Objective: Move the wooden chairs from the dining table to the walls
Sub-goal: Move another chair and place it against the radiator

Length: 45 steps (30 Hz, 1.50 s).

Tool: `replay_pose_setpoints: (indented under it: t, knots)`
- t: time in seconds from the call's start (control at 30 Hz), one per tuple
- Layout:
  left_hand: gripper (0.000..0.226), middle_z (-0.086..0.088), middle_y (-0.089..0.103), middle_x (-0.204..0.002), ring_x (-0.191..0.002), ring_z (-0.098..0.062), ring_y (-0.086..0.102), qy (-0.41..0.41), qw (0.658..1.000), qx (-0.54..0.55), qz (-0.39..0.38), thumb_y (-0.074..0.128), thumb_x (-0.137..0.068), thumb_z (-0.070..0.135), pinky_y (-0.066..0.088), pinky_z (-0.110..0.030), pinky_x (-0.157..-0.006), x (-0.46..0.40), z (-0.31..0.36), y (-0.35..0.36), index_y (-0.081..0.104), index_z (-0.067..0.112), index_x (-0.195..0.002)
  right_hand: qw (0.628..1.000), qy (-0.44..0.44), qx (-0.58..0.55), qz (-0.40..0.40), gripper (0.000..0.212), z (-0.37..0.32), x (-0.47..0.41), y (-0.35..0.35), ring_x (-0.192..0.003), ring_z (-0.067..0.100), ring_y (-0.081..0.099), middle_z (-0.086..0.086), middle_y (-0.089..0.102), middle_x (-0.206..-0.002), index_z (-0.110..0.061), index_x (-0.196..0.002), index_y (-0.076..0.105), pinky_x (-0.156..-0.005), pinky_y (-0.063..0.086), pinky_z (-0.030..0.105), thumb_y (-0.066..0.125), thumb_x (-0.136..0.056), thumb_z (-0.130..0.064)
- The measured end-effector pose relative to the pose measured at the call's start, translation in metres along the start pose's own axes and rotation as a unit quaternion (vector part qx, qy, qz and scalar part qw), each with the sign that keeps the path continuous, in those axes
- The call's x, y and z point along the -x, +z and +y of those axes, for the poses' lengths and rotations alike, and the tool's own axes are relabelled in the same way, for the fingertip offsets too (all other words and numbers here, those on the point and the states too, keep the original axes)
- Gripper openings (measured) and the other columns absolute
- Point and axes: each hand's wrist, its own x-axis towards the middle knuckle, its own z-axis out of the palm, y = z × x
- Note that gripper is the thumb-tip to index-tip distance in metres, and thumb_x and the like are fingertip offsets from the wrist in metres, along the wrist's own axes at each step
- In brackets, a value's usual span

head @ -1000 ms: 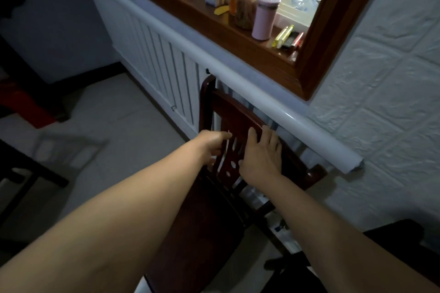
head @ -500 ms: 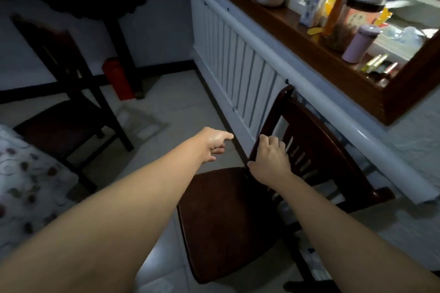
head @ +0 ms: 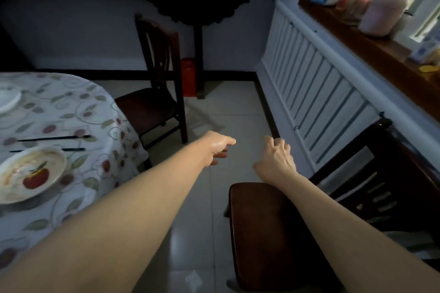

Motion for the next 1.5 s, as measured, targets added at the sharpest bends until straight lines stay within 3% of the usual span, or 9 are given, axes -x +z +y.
replay_pose_setpoints:
  t: [0.13,0.27,0.47,0.7,0.8,0.93,1.1,1.4,1.5]
  knots:
    - [0.029,-0.003,0.059,-0.109,-0.094,-0.017,0.060,0.011,1.000,0.013,0.018,0.058,-0.090,0.026,0.042,-0.036,-0.088,0.005,-0.005,-0.051,0.058,0.012,-0.115,1.000,-0.013,0.005,0.003,0.060,-0.050,0.000,0.005,-0.128,0.033,0.031,0.016,0.034,-0.138,-0.011,-0.135,0.032,-0.101,0.037,0.041,0.059,-0.082,-0.017]
    - [0.038,-0.003,0.058,-0.090,-0.075,-0.016,0.058,0.030,0.998,0.042,0.028,0.059,-0.089,0.025,0.041,-0.030,-0.072,0.006,-0.007,-0.098,0.056,0.009,-0.123,0.999,-0.036,0.018,0.013,0.061,-0.097,-0.005,0.008,-0.127,0.032,0.032,0.016,0.033,-0.138,-0.011,-0.136,0.030,-0.099,0.038,0.040,0.059,-0.083,-0.019]
    - [0.027,-0.002,0.061,-0.099,-0.096,-0.020,0.060,0.054,0.995,0.063,0.062,0.061,-0.089,0.024,0.042,-0.036,-0.084,-0.003,-0.005,-0.164,0.060,0.015,-0.114,0.996,-0.085,0.018,0.035,0.060,-0.161,-0.022,0.014,-0.128,0.032,0.032,0.016,0.031,-0.140,-0.012,-0.136,0.030,-0.101,0.036,0.040,0.059,-0.084,-0.019]
    - [0.027,-0.002,0.064,-0.100,-0.088,-0.017,0.062,0.048,0.992,0.082,0.085,0.061,-0.089,0.023,0.045,-0.036,-0.083,-0.034,0.009,-0.213,0.061,0.014,-0.115,0.993,-0.112,0.017,0.030,0.061,-0.212,-0.067,0.014,-0.129,0.031,0.032,0.015,0.031,-0.141,-0.012,-0.137,0.029,-0.101,0.037,0.040,0.060,-0.086,-0.024]
    - [0.028,-0.002,0.063,-0.096,-0.089,-0.017,0.062,0.050,0.990,0.090,0.092,0.062,-0.088,0.023,0.046,-0.037,-0.086,-0.060,0.025,-0.233,0.061,0.013,-0.115,0.992,-0.126,0.015,0.023,0.060,-0.235,-0.101,0.012,-0.129,0.032,0.032,0.016,0.032,-0.140,-0.011,-0.136,0.031,-0.101,0.038,0.041,0.061,-0.086,-0.025]
    - [0.019,0.002,0.062,-0.087,-0.080,-0.012,0.062,0.049,0.989,0.086,0.106,0.063,-0.087,0.025,0.045,-0.031,-0.072,-0.109,0.056,-0.262,0.061,0.017,-0.105,0.988,-0.152,0.006,0.022,0.062,-0.269,-0.165,0.007,-0.129,0.031,0.033,0.015,0.033,-0.140,-0.011,-0.136,0.031,-0.101,0.039,0.041,0.063,-0.086,-0.027]
    - [0.015,0.006,0.062,-0.090,-0.083,-0.010,0.062,0.038,0.984,0.100,0.141,0.061,-0.088,0.027,0.044,-0.035,-0.080,-0.186,0.114,-0.297,0.056,0.022,-0.101,0.984,-0.180,-0.012,0.004,0.066,-0.305,-0.265,-0.008,-0.131,0.032,0.032,0.015,0.031,-0.142,-0.012,-0.140,0.028,-0.104,0.037,0.041,0.063,-0.086,-0.025]
    - [0.005,-0.002,0.062,-0.117,-0.096,-0.015,0.060,0.028,0.977,0.124,0.174,0.058,-0.091,0.026,0.042,-0.038,-0.088,-0.299,0.213,-0.353,0.055,0.023,-0.093,0.980,-0.198,0.002,-0.009,0.053,-0.361,-0.430,-0.042,-0.123,0.032,0.038,0.015,0.037,-0.133,-0.011,-0.131,0.035,-0.101,0.040,0.041,0.061,-0.086,-0.021]
    - [0.016,-0.003,0.063,-0.121,-0.096,-0.015,0.060,0.023,0.976,0.128,0.174,0.058,-0.091,0.027,0.042,-0.038,-0.090,-0.338,0.235,-0.372,0.056,0.019,-0.105,0.978,-0.207,-0.003,-0.011,0.057,-0.383,-0.472,-0.042,-0.124,0.033,0.037,0.016,0.036,-0.135,-0.010,-0.135,0.031,-0.101,0.040,0.042,0.060,-0.087,-0.021]
